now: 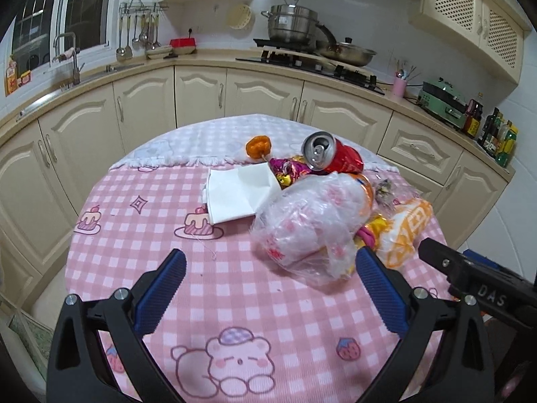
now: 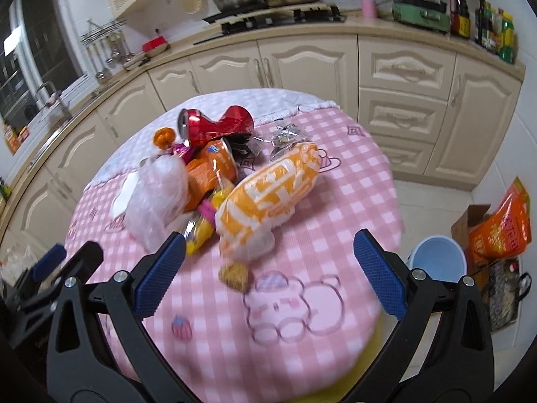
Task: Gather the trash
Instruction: 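Move the left tool to the clear plastic bag while the right tool grasps the orange-white wrapper, then close the left tool on the clear plastic bag and lift it, then carry both items over the blue bin and open both tools to drop them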
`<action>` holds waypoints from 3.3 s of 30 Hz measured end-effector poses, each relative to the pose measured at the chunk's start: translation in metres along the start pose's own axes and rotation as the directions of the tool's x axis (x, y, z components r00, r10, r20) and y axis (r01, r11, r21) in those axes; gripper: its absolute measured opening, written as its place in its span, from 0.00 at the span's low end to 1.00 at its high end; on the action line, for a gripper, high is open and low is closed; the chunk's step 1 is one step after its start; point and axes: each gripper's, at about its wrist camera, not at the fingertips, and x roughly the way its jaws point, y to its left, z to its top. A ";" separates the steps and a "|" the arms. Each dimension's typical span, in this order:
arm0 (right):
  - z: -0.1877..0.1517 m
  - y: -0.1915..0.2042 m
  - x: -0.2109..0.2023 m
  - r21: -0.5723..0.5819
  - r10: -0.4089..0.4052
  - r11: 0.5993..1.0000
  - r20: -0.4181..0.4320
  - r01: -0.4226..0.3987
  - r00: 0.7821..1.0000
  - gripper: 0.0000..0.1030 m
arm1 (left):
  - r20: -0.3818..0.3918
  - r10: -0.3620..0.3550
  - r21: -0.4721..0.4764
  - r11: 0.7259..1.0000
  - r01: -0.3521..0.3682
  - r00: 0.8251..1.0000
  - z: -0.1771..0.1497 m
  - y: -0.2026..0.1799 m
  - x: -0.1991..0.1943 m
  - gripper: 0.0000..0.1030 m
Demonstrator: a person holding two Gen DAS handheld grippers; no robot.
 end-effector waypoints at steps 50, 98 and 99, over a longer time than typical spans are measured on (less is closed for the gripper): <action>0.017 -0.055 0.000 0.166 0.240 0.958 -0.019 -0.234 0.971 0.50 | -0.096 -0.092 -0.077 0.993 0.084 0.991 0.022 -0.015 0.036 0.70; -0.074 -0.474 0.043 0.630 -0.120 0.722 -0.292 0.286 0.949 0.47 | -0.573 -0.209 0.366 0.800 0.475 0.792 -0.142 -0.477 0.250 0.69; -0.075 -0.478 0.051 0.632 -0.110 0.720 -0.304 0.286 0.946 0.47 | -0.573 -0.199 0.369 0.803 0.467 0.795 -0.142 -0.478 0.257 0.69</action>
